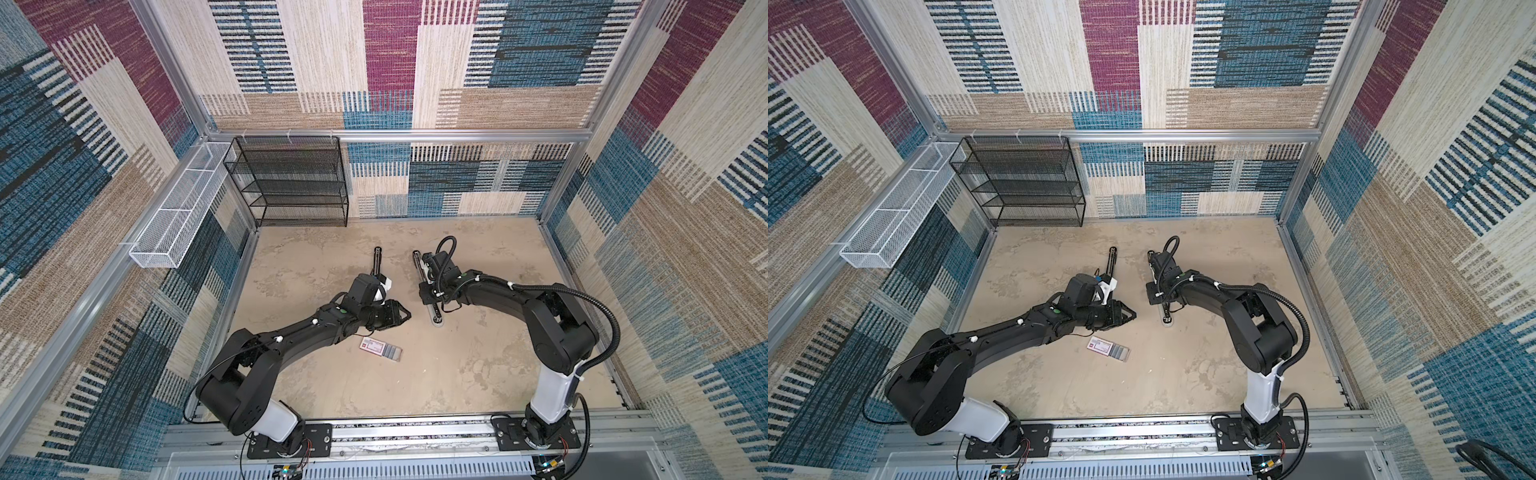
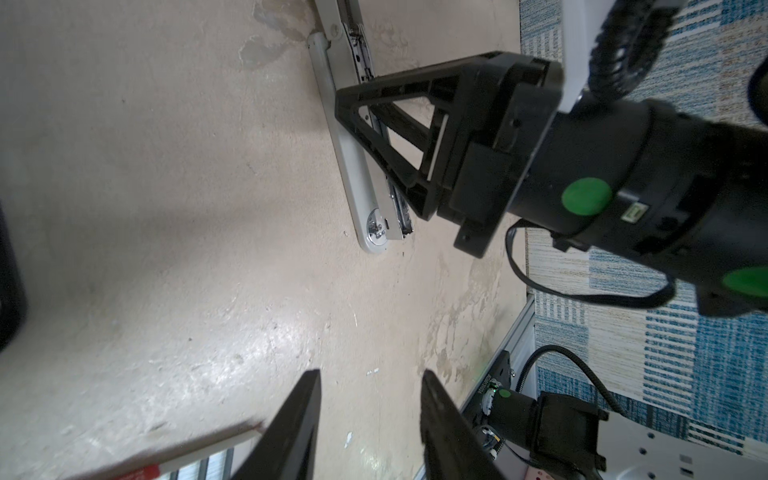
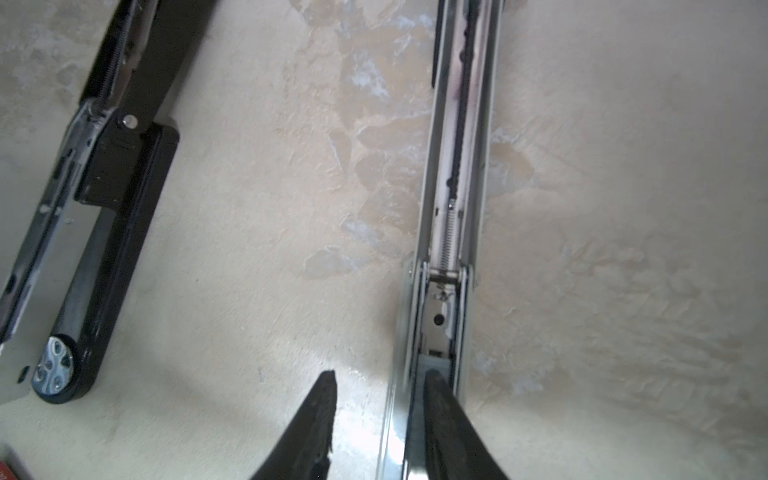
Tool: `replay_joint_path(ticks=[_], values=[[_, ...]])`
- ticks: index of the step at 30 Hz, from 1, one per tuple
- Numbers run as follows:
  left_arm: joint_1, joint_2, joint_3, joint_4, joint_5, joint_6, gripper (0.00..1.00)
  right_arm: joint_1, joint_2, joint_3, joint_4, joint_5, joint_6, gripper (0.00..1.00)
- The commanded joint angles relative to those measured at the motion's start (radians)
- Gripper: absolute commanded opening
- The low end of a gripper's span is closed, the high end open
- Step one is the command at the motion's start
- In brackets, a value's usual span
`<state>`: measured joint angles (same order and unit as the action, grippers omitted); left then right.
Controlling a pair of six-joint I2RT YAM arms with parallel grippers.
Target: Load the staples into the stapler
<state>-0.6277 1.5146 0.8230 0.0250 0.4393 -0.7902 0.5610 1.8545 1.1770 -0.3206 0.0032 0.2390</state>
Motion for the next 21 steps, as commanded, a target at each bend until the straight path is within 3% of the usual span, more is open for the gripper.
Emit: replay_joint_path(ticks=[1,15,21], values=[[0.002,0.000,-0.003,0.032,-0.010,-0.017,0.43,0.003,-0.012,-0.026,-0.061,-0.015,0.021,0.42],[0.002,0.016,0.004,0.038,-0.002,-0.016,0.43,0.018,-0.124,-0.161,-0.076,-0.038,0.058,0.43],[0.002,0.022,0.014,0.041,0.002,-0.018,0.43,0.019,-0.163,-0.136,-0.086,-0.006,0.060,0.43]])
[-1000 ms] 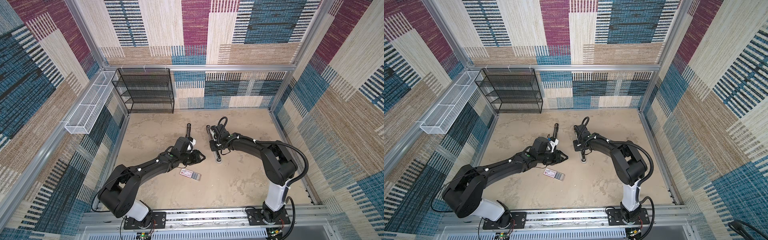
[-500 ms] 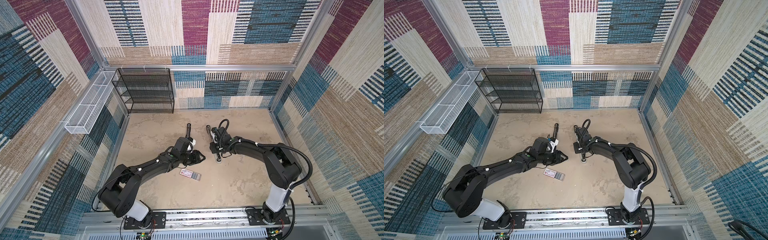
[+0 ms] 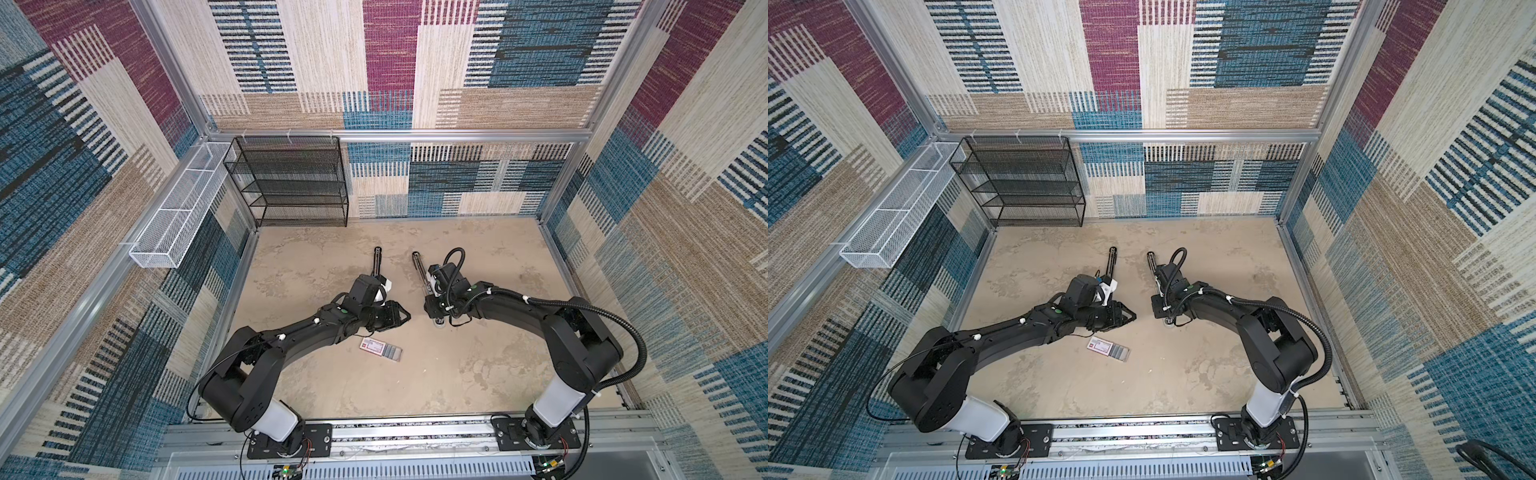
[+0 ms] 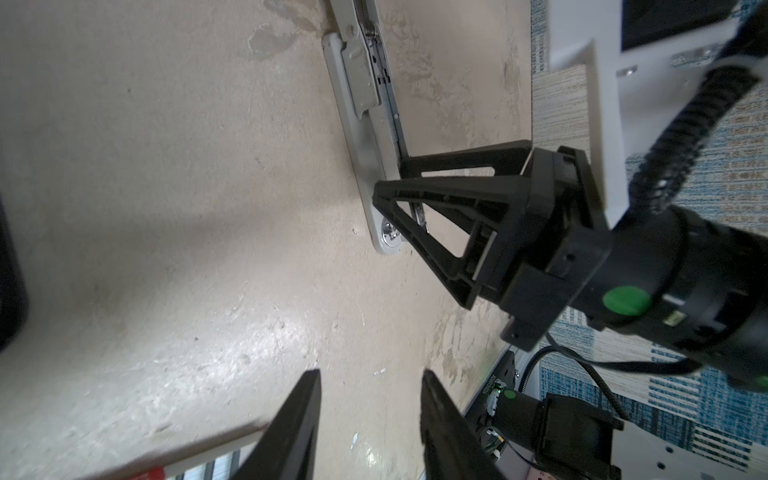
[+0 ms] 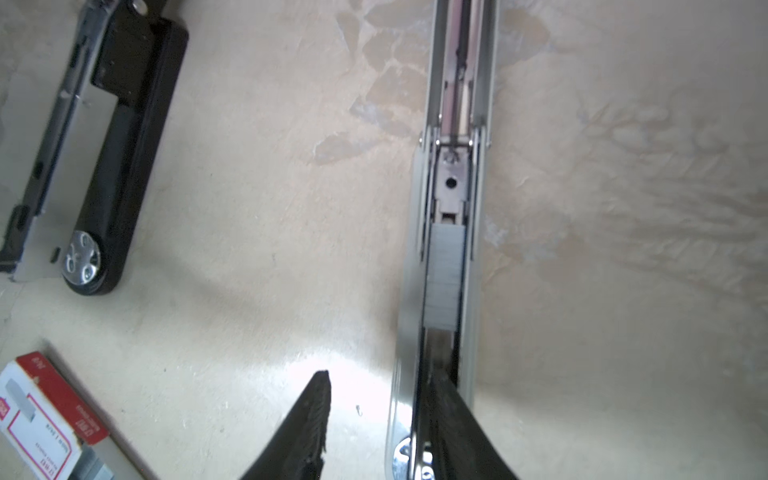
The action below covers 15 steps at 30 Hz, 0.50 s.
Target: Load the staples into the stapler
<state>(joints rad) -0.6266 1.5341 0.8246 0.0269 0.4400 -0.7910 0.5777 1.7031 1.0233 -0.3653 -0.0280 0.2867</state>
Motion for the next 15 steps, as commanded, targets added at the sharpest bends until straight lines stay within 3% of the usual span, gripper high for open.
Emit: replay_joint_path(ticks=[1,15], values=[[0.001,0.004,0.013,0.038,0.001,-0.017,0.44,0.002,-0.013,0.029,-0.041,0.027,0.012,0.44],[0.001,-0.034,-0.004,0.024,-0.007,-0.012,0.44,-0.001,0.131,0.227,-0.053,0.086,-0.032,0.55]])
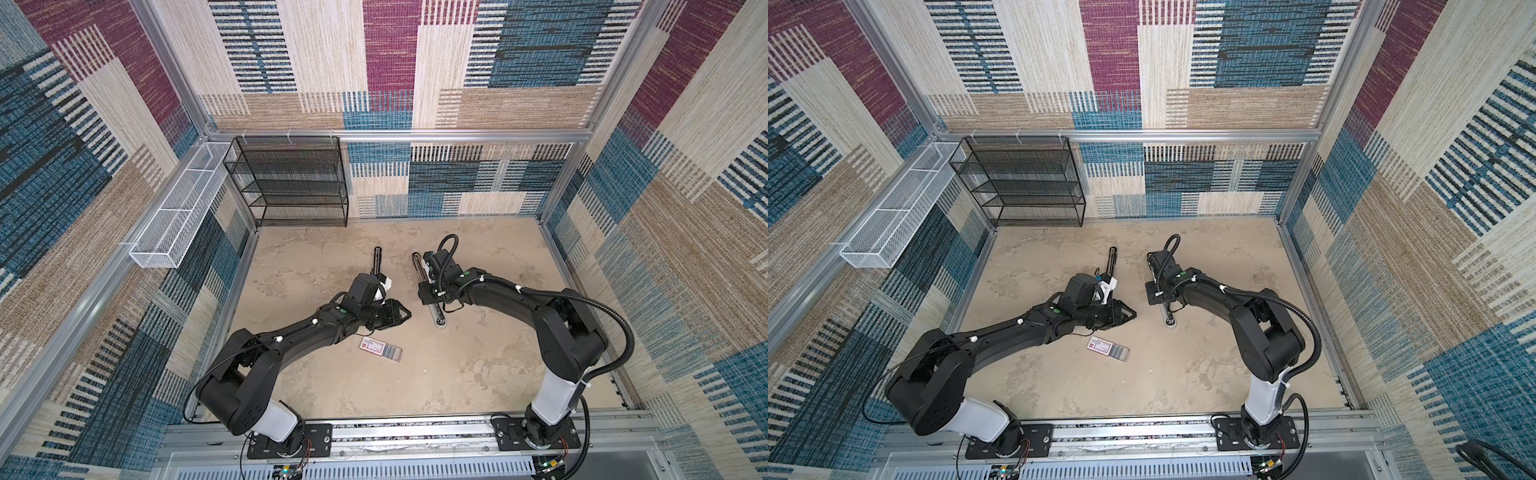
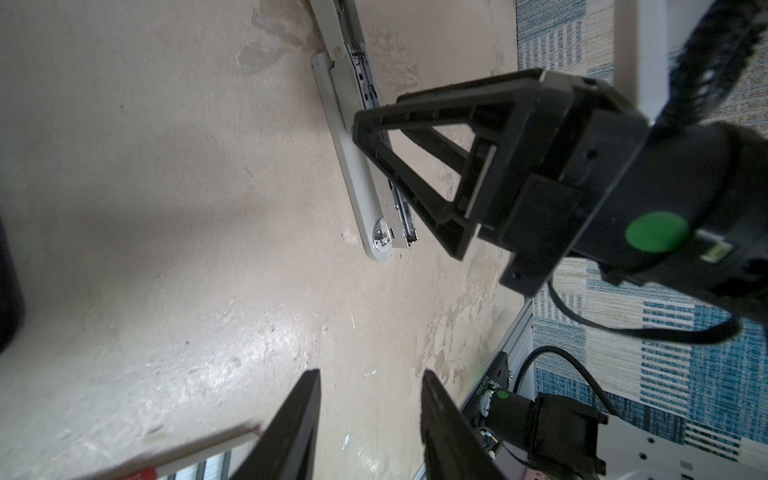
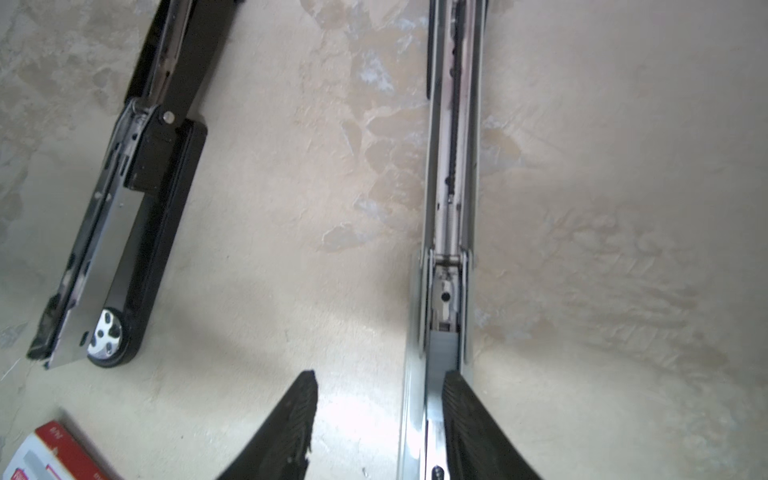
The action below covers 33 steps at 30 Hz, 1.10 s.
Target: Load the staples into the stapler
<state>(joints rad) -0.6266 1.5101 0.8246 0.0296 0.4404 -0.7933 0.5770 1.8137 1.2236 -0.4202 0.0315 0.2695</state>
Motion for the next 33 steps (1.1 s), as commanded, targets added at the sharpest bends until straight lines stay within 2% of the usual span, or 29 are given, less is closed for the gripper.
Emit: replay_joint_path(ticks=[1,8,18,33], values=[[0.001,-0.013,-0.004,0.021,-0.007,-0.010,0.44,0.000,0.029,0.036,0.003,0.028,-0.016,0.56],[0.002,-0.021,-0.011,0.012,-0.013,-0.006,0.44,-0.009,0.088,0.087,0.001,0.029,-0.031,0.58],[0.002,-0.028,-0.026,0.017,-0.017,-0.009,0.44,-0.016,0.119,0.077,0.009,-0.014,-0.033,0.58],[0.004,-0.002,-0.024,0.036,-0.014,-0.018,0.43,-0.011,0.033,-0.063,0.026,-0.062,-0.004,0.56]])
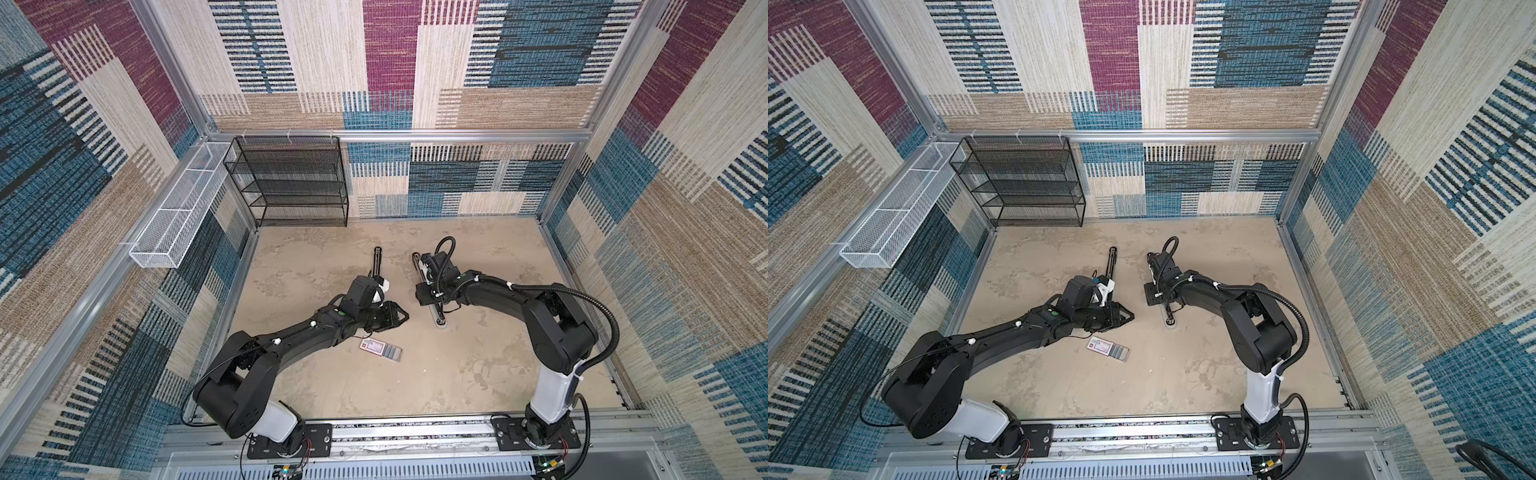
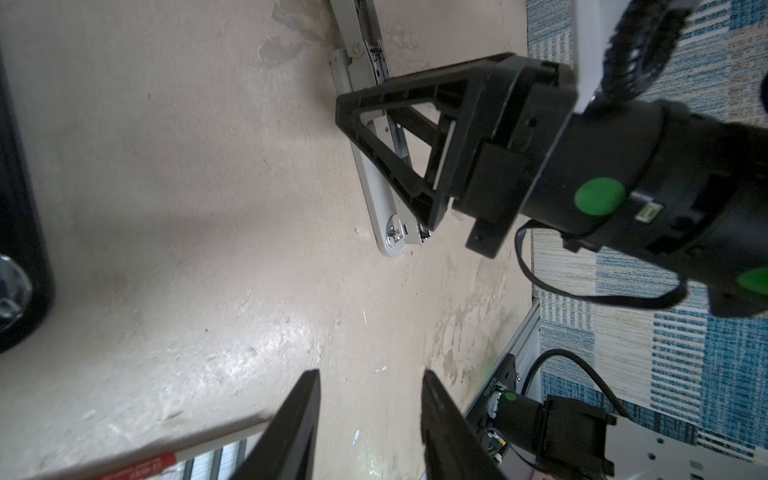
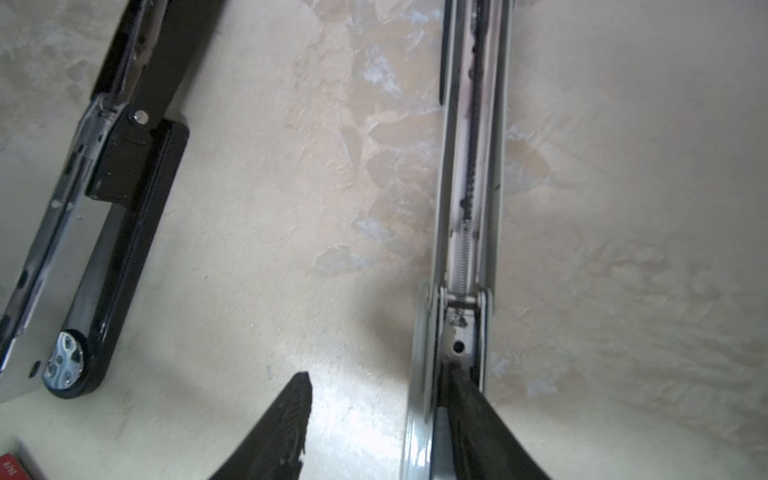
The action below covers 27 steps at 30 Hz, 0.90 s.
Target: Load the staples into the stapler
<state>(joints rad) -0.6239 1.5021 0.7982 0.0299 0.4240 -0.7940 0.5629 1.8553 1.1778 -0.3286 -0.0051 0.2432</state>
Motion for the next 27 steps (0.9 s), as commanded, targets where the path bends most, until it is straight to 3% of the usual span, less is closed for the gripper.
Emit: replay_joint_path(ticks=[1,14,27], values=[[0.001,0.008,0.003,0.039,0.006,-0.019,0.43,0.005,-0.012,-0.026,-0.066,-0.029,0.023,0.56],[0.001,0.009,0.002,0.041,0.005,-0.019,0.43,0.014,-0.086,-0.096,-0.081,-0.022,0.042,0.55],[0.001,0.011,-0.002,0.048,0.007,-0.025,0.43,0.015,-0.144,-0.117,-0.136,-0.027,0.038,0.46]])
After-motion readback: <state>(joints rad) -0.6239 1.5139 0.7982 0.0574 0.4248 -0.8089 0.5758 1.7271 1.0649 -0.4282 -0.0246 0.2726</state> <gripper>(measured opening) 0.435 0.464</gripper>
